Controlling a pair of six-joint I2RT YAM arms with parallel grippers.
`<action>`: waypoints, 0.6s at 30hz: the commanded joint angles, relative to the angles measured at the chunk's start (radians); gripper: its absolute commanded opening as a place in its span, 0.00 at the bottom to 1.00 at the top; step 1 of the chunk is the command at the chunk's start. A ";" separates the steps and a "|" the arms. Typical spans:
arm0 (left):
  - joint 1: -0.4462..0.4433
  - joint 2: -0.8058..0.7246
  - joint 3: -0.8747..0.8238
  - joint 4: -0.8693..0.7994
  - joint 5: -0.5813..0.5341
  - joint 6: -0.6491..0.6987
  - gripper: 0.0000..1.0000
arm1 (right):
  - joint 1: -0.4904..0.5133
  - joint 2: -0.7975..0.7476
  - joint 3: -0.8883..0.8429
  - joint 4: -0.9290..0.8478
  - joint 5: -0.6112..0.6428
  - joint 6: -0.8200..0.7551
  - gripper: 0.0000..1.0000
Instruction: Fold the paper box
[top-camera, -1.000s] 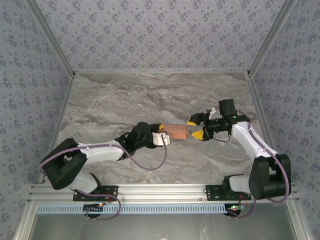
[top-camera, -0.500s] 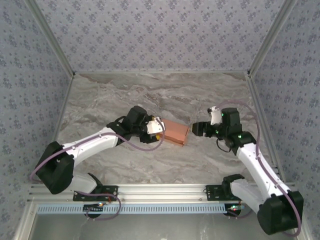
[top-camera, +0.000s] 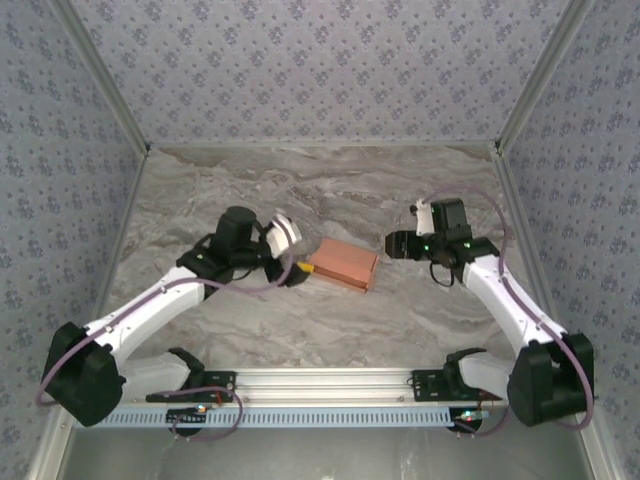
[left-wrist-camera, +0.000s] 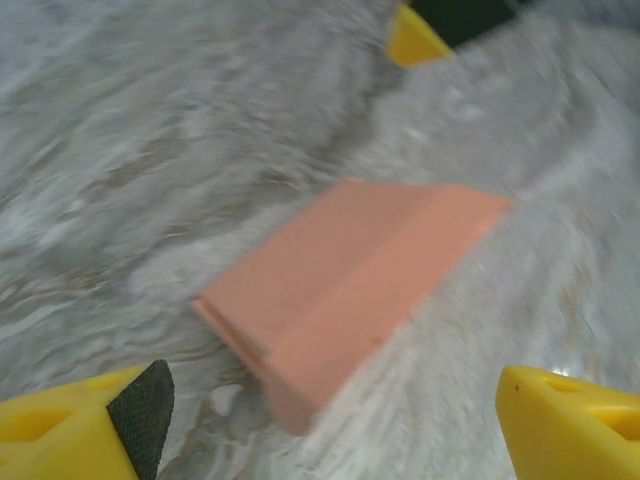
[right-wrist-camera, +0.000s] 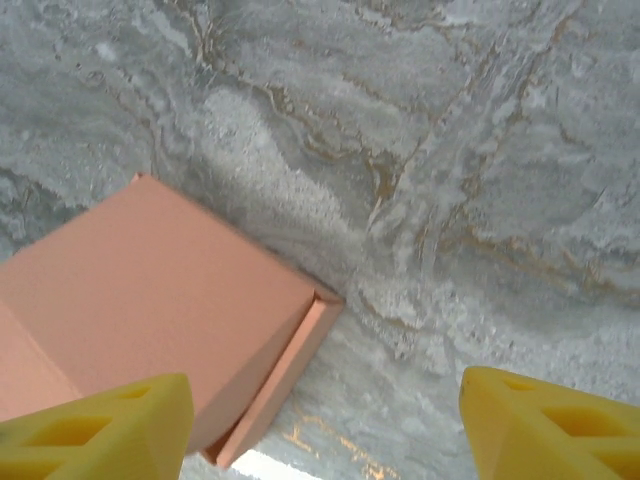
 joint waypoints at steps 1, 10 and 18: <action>0.085 0.048 0.107 0.103 -0.020 -0.250 0.85 | 0.029 0.083 0.069 -0.023 0.021 -0.003 0.72; 0.060 0.350 0.103 0.201 -0.242 -0.444 0.73 | 0.201 0.382 0.225 -0.166 0.176 -0.206 0.73; -0.083 0.487 0.046 0.303 -0.262 -0.491 0.74 | 0.264 0.420 0.183 -0.196 0.295 -0.286 0.74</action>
